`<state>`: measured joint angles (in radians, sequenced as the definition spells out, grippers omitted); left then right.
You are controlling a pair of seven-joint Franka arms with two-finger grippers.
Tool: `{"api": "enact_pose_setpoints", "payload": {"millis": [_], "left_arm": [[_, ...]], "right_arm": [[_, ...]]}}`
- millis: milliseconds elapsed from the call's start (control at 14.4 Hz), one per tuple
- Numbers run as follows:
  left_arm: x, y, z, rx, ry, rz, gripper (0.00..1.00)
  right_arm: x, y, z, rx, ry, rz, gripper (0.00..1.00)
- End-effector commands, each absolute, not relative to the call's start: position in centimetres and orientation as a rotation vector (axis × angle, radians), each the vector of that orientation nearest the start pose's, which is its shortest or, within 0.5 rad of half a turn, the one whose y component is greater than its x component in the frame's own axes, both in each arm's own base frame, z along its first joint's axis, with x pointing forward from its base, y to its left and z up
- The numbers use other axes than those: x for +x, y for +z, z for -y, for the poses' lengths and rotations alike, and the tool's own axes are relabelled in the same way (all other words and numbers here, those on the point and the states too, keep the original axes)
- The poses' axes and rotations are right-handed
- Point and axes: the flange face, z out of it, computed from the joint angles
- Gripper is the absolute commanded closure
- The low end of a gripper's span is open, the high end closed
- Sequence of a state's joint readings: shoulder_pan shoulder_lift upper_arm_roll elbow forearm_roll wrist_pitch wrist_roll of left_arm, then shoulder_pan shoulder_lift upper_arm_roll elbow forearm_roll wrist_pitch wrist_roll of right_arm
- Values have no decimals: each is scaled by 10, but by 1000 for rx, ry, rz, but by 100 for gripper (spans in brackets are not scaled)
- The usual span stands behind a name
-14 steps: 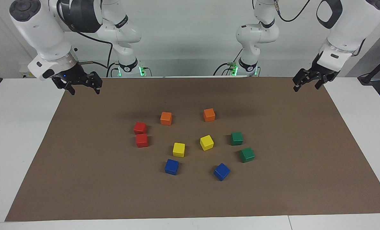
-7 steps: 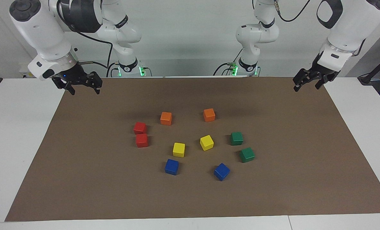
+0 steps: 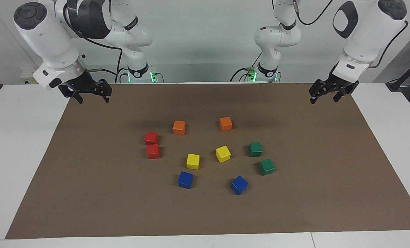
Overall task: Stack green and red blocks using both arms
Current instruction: 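Reach the left gripper to a green block while the right gripper reaches a red block, then grasp the nearer green block with the left gripper while the right gripper grasps red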
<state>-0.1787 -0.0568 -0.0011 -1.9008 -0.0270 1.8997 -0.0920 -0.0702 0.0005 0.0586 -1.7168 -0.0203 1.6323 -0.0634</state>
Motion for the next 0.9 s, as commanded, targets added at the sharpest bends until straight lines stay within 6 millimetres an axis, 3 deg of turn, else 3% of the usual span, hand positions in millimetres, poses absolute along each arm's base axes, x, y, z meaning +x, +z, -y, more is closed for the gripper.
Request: {"api": "enact_pose_setpoints", "payload": {"millis": [0,209,348,626,834], "left_arm": [[543,488,145,-3178,-91,-197,0],[554,435,186,-3179,-115,-233,0],[560,404,199,-3177,-119,-250,0],[563,369,219,-3181,-127,-225,0],[564,332,242,-3187,-148,-202,0]], "right_arm": [[535,535,-16,-3159,48,26,0],[550,507,-61,-3155,34,-87,0],[559,484,-80,-3146,27,-157,0],[559,443,-102,-3126,-5,-233,0],[564,419,-105,-3116,-9,-266,0]]}}
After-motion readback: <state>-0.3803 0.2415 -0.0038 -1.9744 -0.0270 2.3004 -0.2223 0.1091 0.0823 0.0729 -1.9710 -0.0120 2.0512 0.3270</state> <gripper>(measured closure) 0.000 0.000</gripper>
